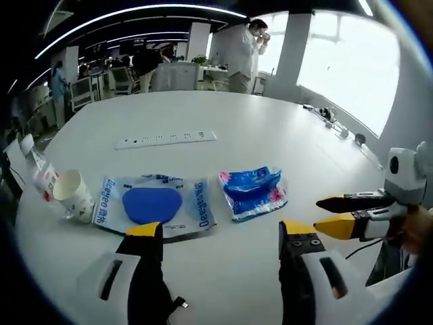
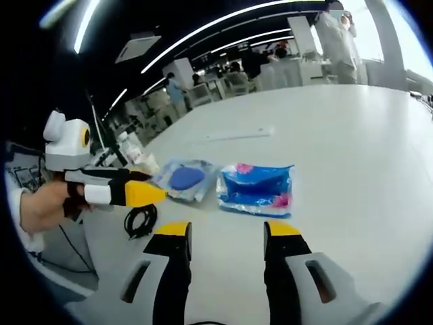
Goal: Arrange the tabletop items into an orderly group along one side of the table until the central work area is clear of visible clutter.
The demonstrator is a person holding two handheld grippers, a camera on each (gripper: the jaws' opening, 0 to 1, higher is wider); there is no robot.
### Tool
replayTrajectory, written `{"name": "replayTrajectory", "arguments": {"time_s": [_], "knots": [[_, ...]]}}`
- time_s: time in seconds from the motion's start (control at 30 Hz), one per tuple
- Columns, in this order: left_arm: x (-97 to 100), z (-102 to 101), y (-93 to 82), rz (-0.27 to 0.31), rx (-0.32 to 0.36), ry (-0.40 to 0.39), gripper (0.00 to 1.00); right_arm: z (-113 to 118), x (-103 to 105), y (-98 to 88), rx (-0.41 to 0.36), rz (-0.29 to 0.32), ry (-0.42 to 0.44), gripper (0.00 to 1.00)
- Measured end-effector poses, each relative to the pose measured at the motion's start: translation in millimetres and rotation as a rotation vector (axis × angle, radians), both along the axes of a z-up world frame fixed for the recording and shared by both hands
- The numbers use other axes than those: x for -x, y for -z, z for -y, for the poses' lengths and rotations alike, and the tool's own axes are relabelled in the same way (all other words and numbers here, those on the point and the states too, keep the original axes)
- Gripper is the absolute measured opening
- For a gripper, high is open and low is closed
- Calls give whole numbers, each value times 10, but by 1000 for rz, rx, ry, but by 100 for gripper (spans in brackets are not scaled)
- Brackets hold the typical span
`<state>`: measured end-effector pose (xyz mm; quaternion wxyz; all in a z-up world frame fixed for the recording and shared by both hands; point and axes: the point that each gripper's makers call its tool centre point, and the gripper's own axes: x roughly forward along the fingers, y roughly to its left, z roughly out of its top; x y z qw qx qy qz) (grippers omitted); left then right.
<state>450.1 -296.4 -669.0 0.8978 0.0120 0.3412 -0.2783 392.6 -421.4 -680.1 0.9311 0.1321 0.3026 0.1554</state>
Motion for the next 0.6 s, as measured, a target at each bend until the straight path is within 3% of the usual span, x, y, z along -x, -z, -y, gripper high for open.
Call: {"name": "replayTrajectory", "arguments": {"time_s": [0.6], "knots": [[41,-236,31,-13,7,-71,70,10,-21,-38,-22,9,14,40]]}}
